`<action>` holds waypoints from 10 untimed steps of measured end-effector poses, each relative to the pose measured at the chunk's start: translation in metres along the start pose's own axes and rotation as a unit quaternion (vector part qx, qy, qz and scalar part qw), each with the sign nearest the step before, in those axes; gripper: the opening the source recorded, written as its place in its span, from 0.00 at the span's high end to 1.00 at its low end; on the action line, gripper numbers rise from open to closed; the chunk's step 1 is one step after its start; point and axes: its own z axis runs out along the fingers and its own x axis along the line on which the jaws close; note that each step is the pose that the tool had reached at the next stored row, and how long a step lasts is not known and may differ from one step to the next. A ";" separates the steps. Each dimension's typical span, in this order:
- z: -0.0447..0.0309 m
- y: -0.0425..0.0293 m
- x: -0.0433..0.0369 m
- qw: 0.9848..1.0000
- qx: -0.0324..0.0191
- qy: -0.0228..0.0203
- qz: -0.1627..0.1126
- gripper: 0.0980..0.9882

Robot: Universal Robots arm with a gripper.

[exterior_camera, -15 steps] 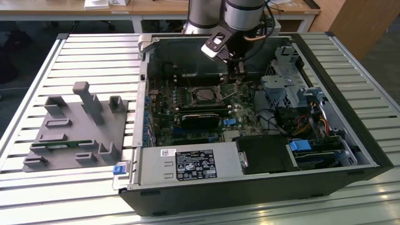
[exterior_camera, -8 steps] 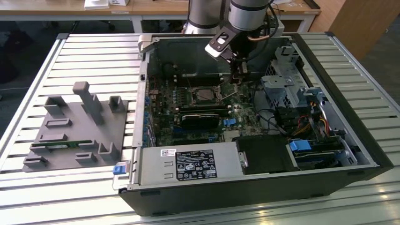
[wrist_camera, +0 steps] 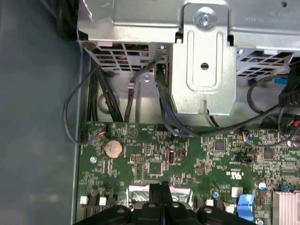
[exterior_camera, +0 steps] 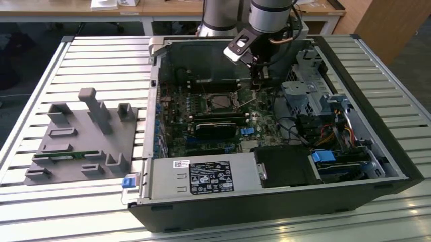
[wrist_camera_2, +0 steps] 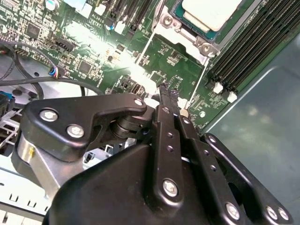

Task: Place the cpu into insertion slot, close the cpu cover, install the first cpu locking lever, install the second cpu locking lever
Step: 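Close the cpu cover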

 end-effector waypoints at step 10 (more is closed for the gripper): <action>0.0011 0.0108 0.0001 1.000 0.000 0.000 0.002 0.97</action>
